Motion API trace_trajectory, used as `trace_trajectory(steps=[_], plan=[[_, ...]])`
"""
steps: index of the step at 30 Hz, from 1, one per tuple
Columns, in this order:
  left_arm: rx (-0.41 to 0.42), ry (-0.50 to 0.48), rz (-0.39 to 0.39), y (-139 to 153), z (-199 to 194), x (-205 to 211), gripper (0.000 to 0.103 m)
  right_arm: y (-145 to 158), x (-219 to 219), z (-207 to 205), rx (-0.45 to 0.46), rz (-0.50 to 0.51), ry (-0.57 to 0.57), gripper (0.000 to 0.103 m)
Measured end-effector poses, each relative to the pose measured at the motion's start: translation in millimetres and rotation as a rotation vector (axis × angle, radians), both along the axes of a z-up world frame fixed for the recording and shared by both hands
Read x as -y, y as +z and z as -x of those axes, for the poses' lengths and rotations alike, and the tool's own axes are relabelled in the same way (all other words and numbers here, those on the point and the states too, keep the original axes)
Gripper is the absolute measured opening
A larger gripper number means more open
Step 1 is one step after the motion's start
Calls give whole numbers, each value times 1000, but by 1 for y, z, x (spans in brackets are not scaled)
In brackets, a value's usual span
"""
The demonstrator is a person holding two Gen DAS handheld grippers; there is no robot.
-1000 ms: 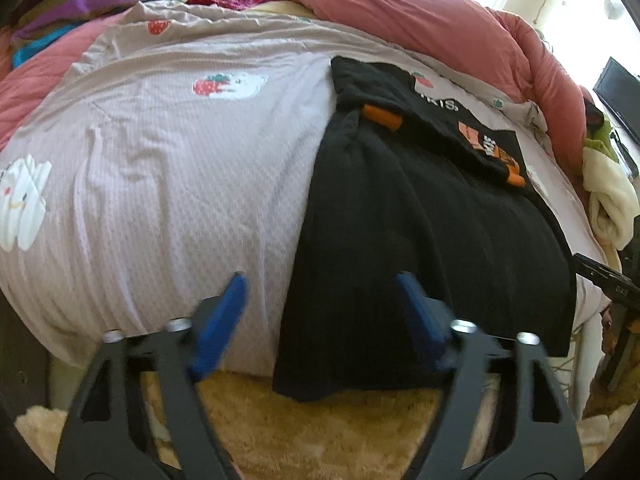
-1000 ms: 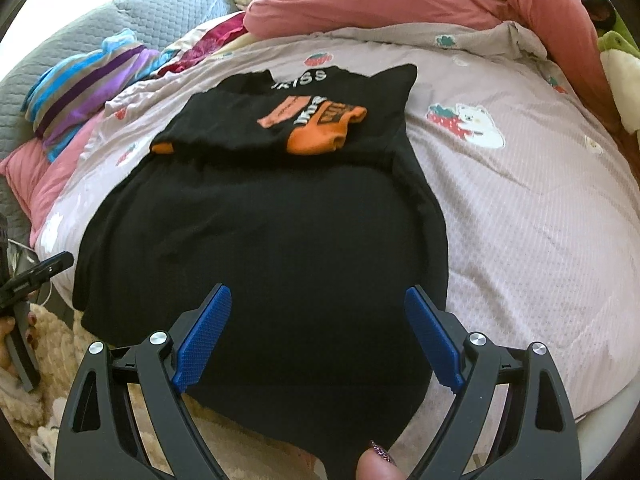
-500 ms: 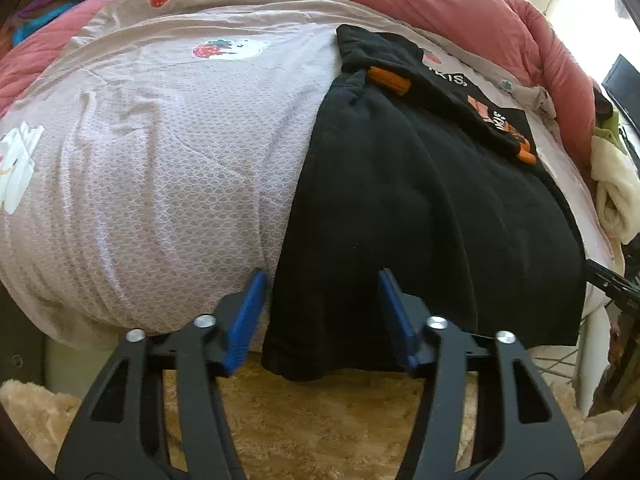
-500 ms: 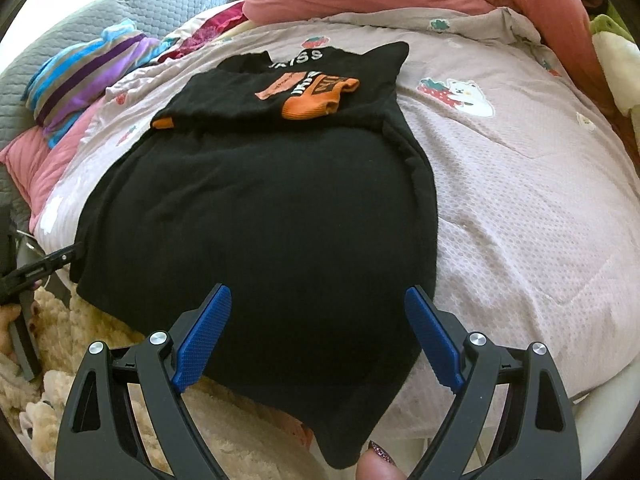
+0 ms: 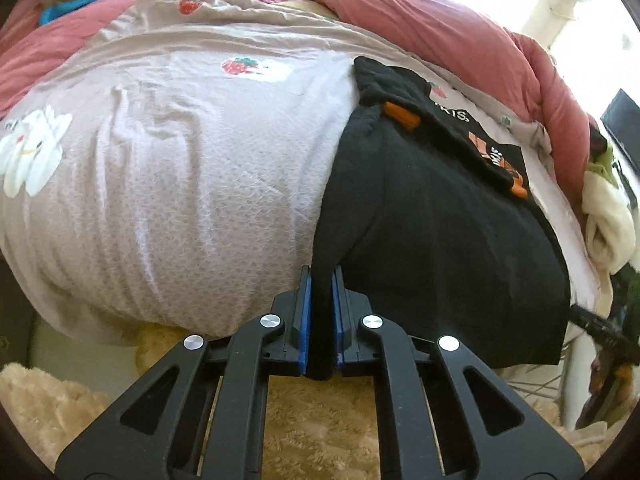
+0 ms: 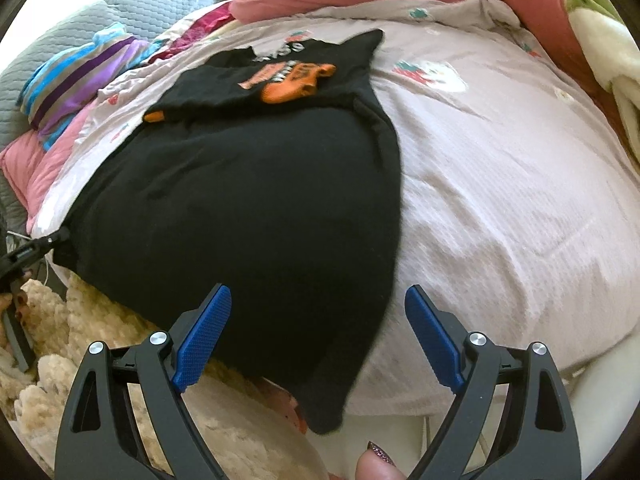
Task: Fold small clothes
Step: 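Close the left tool on one hem corner while the right tool closes on the other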
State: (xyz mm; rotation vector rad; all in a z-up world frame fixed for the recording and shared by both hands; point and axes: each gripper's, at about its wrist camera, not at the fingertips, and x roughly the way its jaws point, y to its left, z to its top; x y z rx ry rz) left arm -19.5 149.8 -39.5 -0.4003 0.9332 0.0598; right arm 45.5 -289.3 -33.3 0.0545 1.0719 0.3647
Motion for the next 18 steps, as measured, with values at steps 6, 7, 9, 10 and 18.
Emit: trace_trajectory(steps=[6, 7, 9, 10, 18], plan=[[-32, -13, -9, -8, -4, 4, 4, -13, 12, 11, -54, 11, -23, 88], [-34, -10, -6, -9, -4, 3, 5, -15, 13, 14, -65, 2, -20, 88], [-38, -5, -3, -10, -5, 2, 6, -20, 11, 18, -88, -8, -10, 85], [-38, -3, -3, -11, -5, 2, 7, -23, 10, 20, -101, -12, -6, 80], [-43, 1, -6, -14, -6, 2, 13, -39, 2, 27, -148, 12, 10, 18]])
